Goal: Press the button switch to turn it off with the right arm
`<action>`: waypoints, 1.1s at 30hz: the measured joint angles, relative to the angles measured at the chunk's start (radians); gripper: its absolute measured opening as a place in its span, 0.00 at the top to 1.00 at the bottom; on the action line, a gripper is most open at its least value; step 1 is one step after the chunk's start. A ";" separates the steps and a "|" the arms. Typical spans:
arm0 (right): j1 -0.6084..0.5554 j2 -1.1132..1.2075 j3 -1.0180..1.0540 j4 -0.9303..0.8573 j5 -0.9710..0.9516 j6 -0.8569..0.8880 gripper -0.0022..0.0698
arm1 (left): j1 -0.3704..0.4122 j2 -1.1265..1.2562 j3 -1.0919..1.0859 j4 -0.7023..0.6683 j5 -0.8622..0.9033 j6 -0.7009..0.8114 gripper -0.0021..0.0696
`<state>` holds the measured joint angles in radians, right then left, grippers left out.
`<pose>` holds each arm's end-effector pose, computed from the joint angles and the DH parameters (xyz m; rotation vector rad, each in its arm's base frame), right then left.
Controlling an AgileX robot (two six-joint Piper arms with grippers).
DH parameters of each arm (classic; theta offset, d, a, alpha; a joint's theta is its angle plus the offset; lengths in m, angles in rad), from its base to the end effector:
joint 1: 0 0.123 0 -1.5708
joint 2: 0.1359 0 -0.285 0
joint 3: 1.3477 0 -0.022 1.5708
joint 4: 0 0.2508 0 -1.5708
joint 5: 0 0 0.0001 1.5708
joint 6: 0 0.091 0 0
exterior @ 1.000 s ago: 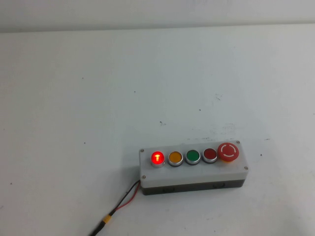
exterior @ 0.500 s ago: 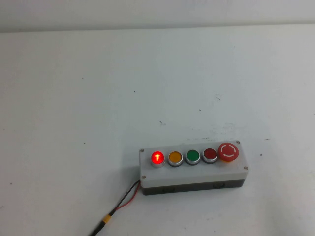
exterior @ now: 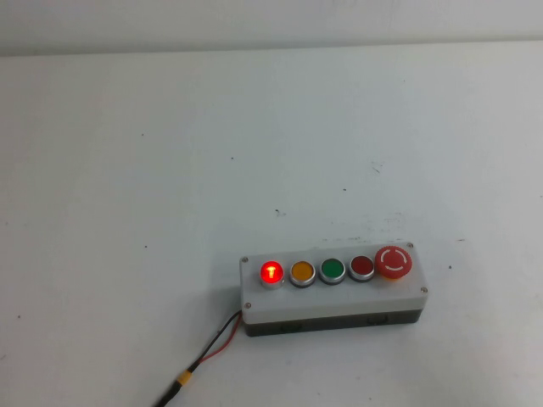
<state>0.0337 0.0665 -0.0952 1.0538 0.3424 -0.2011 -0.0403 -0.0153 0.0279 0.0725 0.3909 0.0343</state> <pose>0.0533 0.0285 0.2260 0.4326 1.6482 0.8925 0.0520 0.0004 0.1696 0.1147 1.8831 0.0678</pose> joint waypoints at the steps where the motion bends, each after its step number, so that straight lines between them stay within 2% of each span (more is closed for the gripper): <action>1: 0.000 0.045 -0.045 -0.041 0.070 -0.002 0.99 | 0.000 0.000 0.000 0.000 0.000 0.000 0.97; 5: 0.000 0.282 -0.245 -0.222 0.371 -0.006 0.99 | 0.000 0.000 0.000 0.000 0.000 0.000 0.97; 10: 0.000 0.568 -0.484 -0.431 0.621 -0.007 0.99 | 0.000 0.000 0.000 0.000 0.000 0.000 0.97; 18: 0.031 0.937 -0.738 -0.551 0.697 -0.006 0.99 | 0.000 0.000 0.000 0.000 0.000 0.000 0.97; 22: 0.151 1.055 -0.821 -0.597 0.697 0.039 0.99 | 0.000 0.000 0.000 0.000 0.000 0.000 0.97; 30: 0.484 1.285 -0.992 -0.748 0.668 0.201 0.99 | 0.000 0.000 0.000 0.000 0.000 0.000 0.97; 33: 0.582 1.391 -1.076 -0.774 0.662 0.214 0.99 | 0.000 0.000 0.000 0.000 0.000 0.000 0.97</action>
<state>0.6161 1.4571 -1.1710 0.2796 1.0042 0.0128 -0.0403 -0.0153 0.0279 0.0725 0.3909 0.0343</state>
